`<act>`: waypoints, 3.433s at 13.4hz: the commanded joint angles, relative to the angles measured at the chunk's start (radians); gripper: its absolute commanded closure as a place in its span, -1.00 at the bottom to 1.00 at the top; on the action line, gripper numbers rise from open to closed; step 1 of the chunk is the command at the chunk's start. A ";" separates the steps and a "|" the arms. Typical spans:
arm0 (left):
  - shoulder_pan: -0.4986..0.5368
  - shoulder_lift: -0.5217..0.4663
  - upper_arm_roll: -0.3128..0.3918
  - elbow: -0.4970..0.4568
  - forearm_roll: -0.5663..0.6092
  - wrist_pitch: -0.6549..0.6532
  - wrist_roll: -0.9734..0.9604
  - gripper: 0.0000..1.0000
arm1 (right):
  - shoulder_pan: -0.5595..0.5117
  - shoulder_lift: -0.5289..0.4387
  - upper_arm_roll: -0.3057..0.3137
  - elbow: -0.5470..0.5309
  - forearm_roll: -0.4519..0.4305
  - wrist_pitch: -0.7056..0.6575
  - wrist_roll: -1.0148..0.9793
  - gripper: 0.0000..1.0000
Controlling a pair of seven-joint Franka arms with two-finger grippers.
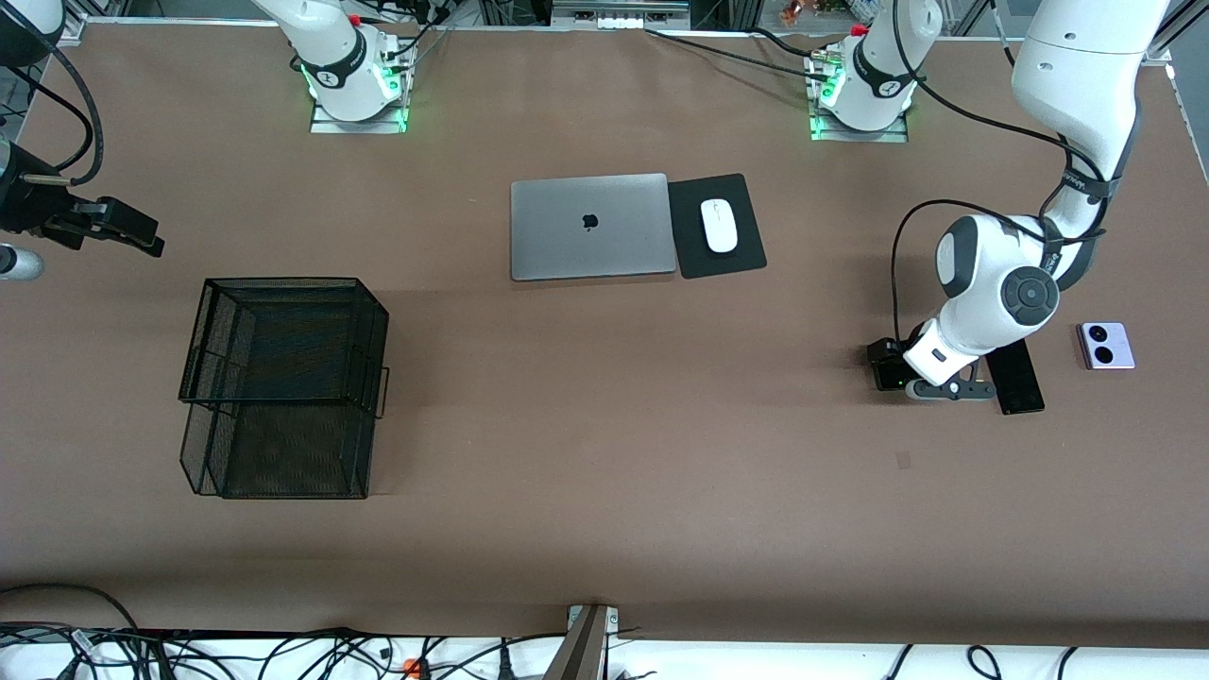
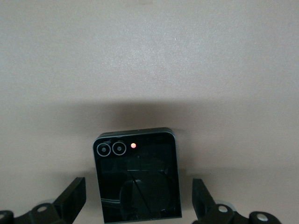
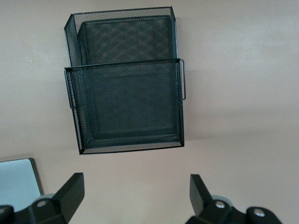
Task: Place phones with both arms
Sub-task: 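Lift the flip phone with the left gripper and carry it toward the laptop, then set the flip phone down beside the laptop and open the left gripper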
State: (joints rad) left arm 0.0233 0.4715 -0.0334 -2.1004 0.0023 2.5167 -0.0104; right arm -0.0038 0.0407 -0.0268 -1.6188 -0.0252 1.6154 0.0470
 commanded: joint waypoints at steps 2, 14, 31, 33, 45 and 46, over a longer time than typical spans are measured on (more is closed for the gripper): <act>0.004 0.025 -0.008 -0.006 -0.019 0.013 0.004 -1.00 | -0.013 -0.002 0.011 0.010 0.016 -0.014 0.013 -1.00; 0.001 0.026 -0.011 0.031 -0.018 -0.045 0.018 0.39 | -0.013 -0.002 0.011 0.010 0.016 -0.014 0.013 -1.00; -0.362 0.248 -0.102 0.711 -0.099 -0.446 -0.305 0.54 | -0.013 -0.002 0.011 0.008 0.016 -0.014 0.013 -1.00; -0.457 0.304 -0.102 0.709 -0.099 -0.315 -0.461 0.53 | -0.013 -0.002 0.011 0.010 0.016 -0.014 0.013 -1.00; -0.635 0.414 -0.102 0.709 -0.082 -0.161 -0.628 -1.00 | -0.013 -0.002 0.011 0.008 0.016 -0.014 0.013 -1.00; -0.628 0.405 -0.100 0.706 -0.082 -0.170 -0.628 -1.00 | -0.013 -0.002 0.011 0.008 0.015 -0.014 0.013 -1.00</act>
State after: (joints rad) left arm -0.6074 0.8889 -0.1414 -1.4104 -0.0779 2.3658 -0.6462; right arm -0.0040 0.0410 -0.0266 -1.6191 -0.0252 1.6152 0.0470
